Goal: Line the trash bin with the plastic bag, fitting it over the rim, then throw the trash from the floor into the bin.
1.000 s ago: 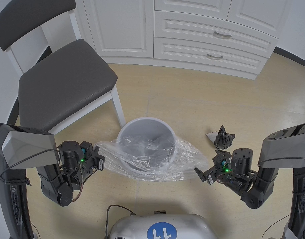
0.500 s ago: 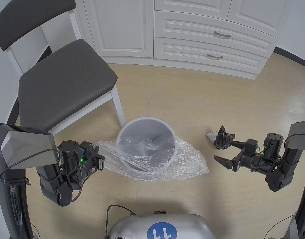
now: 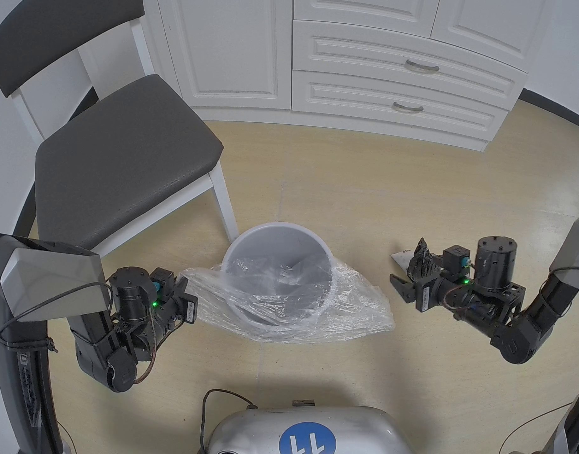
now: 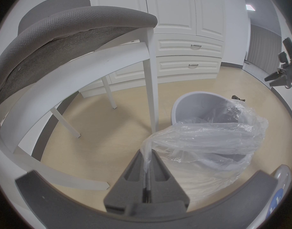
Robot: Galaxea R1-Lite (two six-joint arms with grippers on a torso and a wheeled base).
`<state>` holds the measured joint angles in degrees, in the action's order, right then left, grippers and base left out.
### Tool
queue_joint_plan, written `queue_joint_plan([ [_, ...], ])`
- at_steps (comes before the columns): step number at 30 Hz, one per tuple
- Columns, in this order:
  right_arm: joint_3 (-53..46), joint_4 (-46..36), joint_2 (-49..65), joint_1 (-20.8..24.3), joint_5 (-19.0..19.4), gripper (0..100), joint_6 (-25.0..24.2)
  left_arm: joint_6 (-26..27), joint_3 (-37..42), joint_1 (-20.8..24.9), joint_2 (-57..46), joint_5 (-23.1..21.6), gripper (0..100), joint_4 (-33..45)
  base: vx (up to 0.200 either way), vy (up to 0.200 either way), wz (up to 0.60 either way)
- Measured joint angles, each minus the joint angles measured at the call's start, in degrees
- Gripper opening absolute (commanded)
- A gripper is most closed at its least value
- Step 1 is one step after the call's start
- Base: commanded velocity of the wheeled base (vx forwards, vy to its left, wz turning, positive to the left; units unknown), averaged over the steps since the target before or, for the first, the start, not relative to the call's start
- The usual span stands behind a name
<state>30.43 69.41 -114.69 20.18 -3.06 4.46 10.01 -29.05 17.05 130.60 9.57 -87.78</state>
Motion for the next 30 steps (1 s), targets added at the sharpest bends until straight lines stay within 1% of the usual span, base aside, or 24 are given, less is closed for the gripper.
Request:
queue_joint_plan([
  [2, 1.34, -5.21, 1.66, 4.40, -5.25, 100, -1.40, 0.00, 0.22, 0.09, -0.04, -0.16, 0, 0.00, 0.000, 0.000, 0.00],
  [4, 2.39, -8.59, 3.12, 9.34, -8.64, 100, -2.80, 0.06, 0.41, 0.11, -0.06, -0.49, 0, -0.05, 0.000, 0.000, 0.00],
  [5, 2.69, -9.63, 3.69, 11.57, -9.96, 100, -3.40, 0.11, 0.59, 0.13, -0.06, -0.62, 100, 0.00, 0.000, 0.000, 0.00],
  [8, 3.19, -11.52, 5.05, 18.82, -13.63, 100, -4.89, 0.77, 1.29, 0.24, -0.09, -1.37, 100, 0.00, 0.000, 0.000, 0.00],
  [10, 3.11, -11.74, 5.27, 22.63, -15.71, 100, -5.46, 1.23, 1.90, 0.22, -0.20, -2.07, 100, 0.01, 0.000, 0.000, 0.00],
  [14, 2.40, -8.98, 3.34, 27.48, -20.69, 100, -4.68, 1.80, 3.51, 0.20, -0.85, -4.32, 100, 0.00, 0.000, 0.000, 0.00],
  [17, 1.90, -4.79, 0.49, 29.38, -23.76, 100, -2.77, 2.26, 4.99, 0.02, -1.61, -6.42, 100, 0.00, 0.000, 0.000, 0.00],
  [19, 1.54, 0.38, -2.45, 30.26, -25.48, 100, -0.61, 2.68, 6.05, -0.13, -2.27, -8.01, 100, 0.01, 0.000, 0.000, 0.00],
  [20, 1.35, 2.40, -3.52, 30.43, -25.83, 100, 0.13, 2.79, 6.36, -0.20, -2.51, -8.40, 100, 0.00, 0.000, 0.000, 0.00],
  [23, 0.85, 11.69, -8.57, 30.95, -26.88, 100, 4.38, 3.18, 7.42, -0.33, -3.43, -9.62, 100, 0.00, 0.000, 0.000, 0.00],
  [24, 0.72, 13.43, -10.25, 31.06, -27.08, 100, 5.63, 3.29, 7.72, -0.35, -3.67, -9.89, 100, -0.02, 0.000, 0.000, 0.00],
  [28, 0.44, 18.91, -17.42, 31.39, -27.65, 100, 10.48, 3.64, 8.68, -0.46, -4.89, -11.07, 100, -0.05, 0.000, 0.000, 0.00],
  [30, 0.72, 19.38, -20.13, 31.63, -27.95, 100, 11.65, 3.73, 9.00, -0.52, -5.46, -11.40, 100, -0.05, 0.000, 0.000, 0.00],
])
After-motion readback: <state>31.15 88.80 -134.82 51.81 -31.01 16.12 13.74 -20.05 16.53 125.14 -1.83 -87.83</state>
